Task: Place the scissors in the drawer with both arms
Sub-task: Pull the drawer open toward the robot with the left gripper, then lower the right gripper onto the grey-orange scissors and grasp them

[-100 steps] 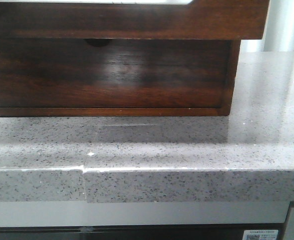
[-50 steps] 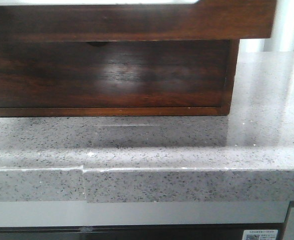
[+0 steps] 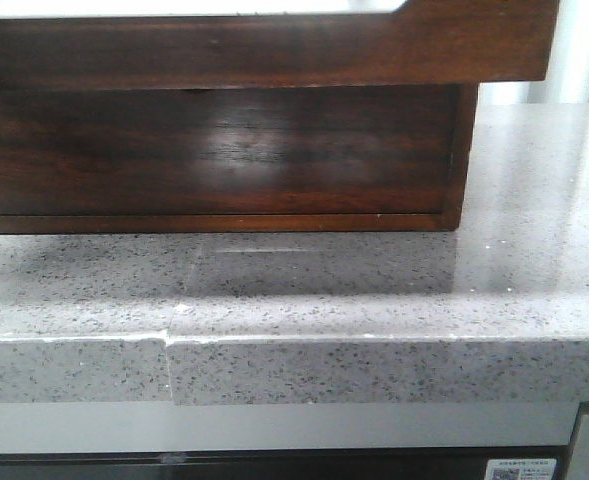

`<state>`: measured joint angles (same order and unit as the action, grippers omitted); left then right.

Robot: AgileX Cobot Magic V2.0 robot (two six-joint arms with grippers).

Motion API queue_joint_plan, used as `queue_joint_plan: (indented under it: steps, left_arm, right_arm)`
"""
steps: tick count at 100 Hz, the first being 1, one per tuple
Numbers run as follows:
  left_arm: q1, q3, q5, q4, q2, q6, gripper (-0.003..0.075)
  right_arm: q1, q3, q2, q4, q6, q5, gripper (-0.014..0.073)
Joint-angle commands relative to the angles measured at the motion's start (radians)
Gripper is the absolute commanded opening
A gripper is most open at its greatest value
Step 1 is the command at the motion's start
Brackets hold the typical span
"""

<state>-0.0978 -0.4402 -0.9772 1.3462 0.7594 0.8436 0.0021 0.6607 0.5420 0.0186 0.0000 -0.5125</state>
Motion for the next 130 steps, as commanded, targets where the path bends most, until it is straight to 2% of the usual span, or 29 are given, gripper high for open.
queue_joint_plan:
  steps: [1,14,34,47,57,68,80,97,109,130]
  left_arm:
    - [-0.006,-0.038,-0.005,0.0,-0.043,-0.044,0.0389]
    - [-0.006,-0.088,0.004,-0.172,-0.118,-0.164,0.0389]
    - [-0.006,-0.217,0.002,-0.613,-0.239,-0.408,0.0388]
    - [-0.006,-0.286,0.018,-0.813,-0.284,-0.45,0.0388]
    - [-0.006,-0.311,0.038,-0.931,-0.29,-0.45,0.0388]
    - [-0.006,-0.311,0.066,-0.956,-0.29,-0.449,0.0388]
    - [-0.006,-0.311,0.087,-0.958,-0.29,-0.449,0.0388]
    - [-0.006,-0.309,0.104,-0.958,-0.29,-0.449,0.0388]
    - [-0.006,-0.301,0.115,-0.958,-0.29,-0.449,0.0388]
    - [-0.006,-0.296,0.124,-0.958,-0.29,-0.449,0.0388]
  right_arm:
    - [0.0,0.033,0.011,-0.007,0.0,0.068,0.0461]
    - [0.0,0.033,0.011,-0.009,0.0,0.063,0.0461]
    - [0.0,0.033,0.011,-0.059,0.0,0.051,0.0461]
    - [0.0,0.039,0.03,-0.059,0.0,0.032,0.0461]
    - [-0.027,0.077,0.098,-0.086,0.058,-0.036,0.0461]
    - [-0.094,0.148,0.224,-0.141,0.101,-0.118,0.0461]
    - [-0.238,0.224,0.374,-0.139,0.101,-0.181,0.0461]
    - [-0.393,0.313,0.584,-0.05,0.0,-0.269,0.0461]
    - [-0.429,0.387,0.724,-0.01,-0.066,-0.325,0.0461]
    - [-0.43,0.55,0.937,-0.003,-0.114,-0.437,0.0461]
